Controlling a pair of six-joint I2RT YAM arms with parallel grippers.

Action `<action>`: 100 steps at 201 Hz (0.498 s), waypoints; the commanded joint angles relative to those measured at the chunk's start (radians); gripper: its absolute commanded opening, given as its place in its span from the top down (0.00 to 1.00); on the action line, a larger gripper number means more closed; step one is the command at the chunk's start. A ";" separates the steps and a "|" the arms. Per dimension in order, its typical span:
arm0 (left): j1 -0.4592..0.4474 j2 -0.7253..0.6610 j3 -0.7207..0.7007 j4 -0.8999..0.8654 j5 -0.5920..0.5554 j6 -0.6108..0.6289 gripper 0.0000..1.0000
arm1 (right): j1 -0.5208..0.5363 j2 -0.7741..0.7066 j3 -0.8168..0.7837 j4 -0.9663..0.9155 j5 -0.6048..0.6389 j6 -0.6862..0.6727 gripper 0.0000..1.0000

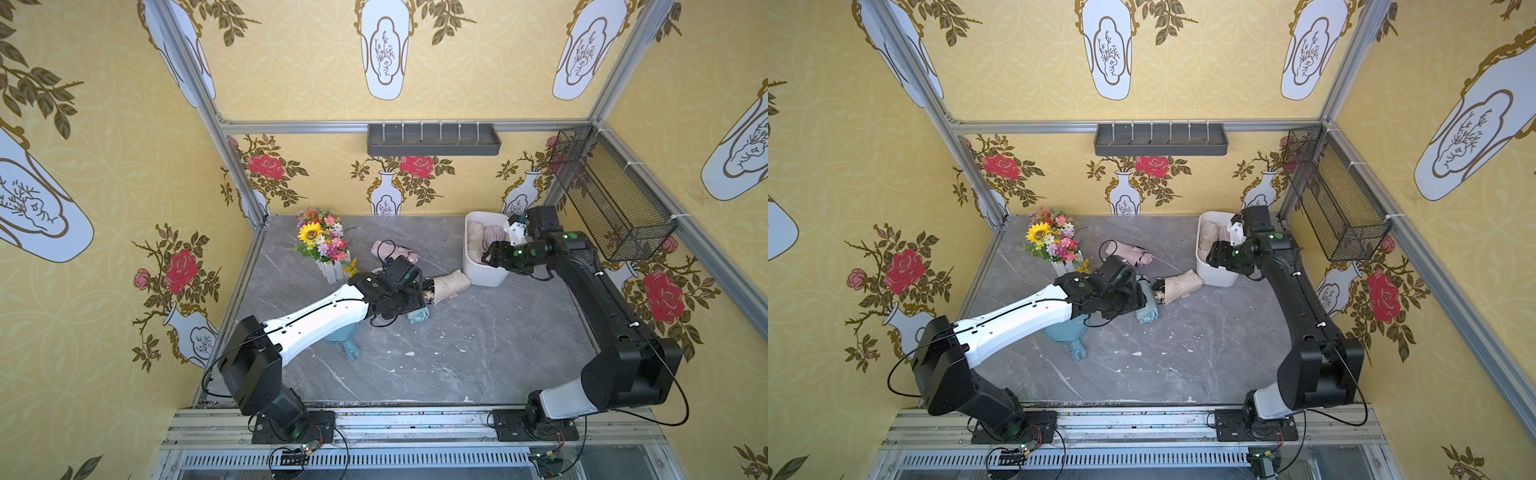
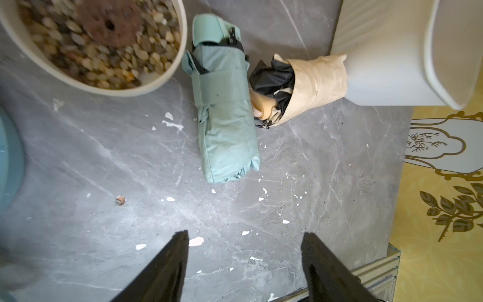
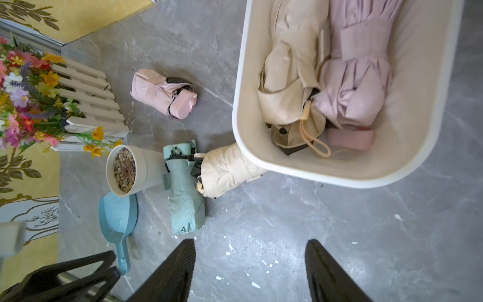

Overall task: Put the umbrella into the storage box
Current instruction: Place the umbrella in the storage box, then pick up the umbrella from the center of the board.

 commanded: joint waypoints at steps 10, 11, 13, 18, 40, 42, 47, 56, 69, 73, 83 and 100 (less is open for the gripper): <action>0.001 0.089 0.055 -0.030 -0.059 -0.012 0.24 | 0.041 -0.046 -0.044 0.046 -0.020 0.053 0.28; 0.001 0.092 0.058 -0.032 -0.061 -0.010 0.24 | 0.042 -0.048 -0.046 0.046 -0.020 0.054 0.28; 0.001 0.098 0.061 -0.035 -0.064 -0.007 0.23 | 0.044 -0.050 -0.047 0.046 -0.020 0.055 0.28; 0.001 0.115 0.076 -0.047 -0.079 -0.004 0.23 | 0.048 -0.056 -0.050 0.045 -0.022 0.060 0.27; 0.004 0.181 0.118 -0.070 -0.093 0.033 0.20 | 0.057 -0.078 -0.058 0.046 -0.030 0.067 0.26; 0.004 0.187 0.121 -0.068 -0.090 0.037 0.20 | 0.057 -0.081 -0.059 0.046 -0.030 0.069 0.27; 0.004 0.198 0.125 -0.063 -0.084 0.046 0.19 | 0.055 -0.085 -0.061 0.048 -0.030 0.071 0.27; 0.004 0.213 0.124 -0.048 -0.077 0.055 0.19 | 0.056 -0.090 -0.064 0.051 -0.032 0.074 0.27; 0.011 0.231 0.113 -0.027 -0.063 0.049 0.20 | 0.057 -0.093 -0.065 0.051 -0.034 0.078 0.27; 0.014 0.235 0.109 -0.020 -0.055 0.048 0.20 | 0.056 -0.093 -0.065 0.051 -0.037 0.081 0.27; 0.022 0.248 0.103 -0.006 -0.040 0.048 0.22 | 0.056 -0.095 -0.067 0.053 -0.038 0.085 0.27; 0.028 0.259 0.090 0.029 -0.023 0.055 0.24 | 0.056 -0.095 -0.067 0.057 -0.042 0.092 0.27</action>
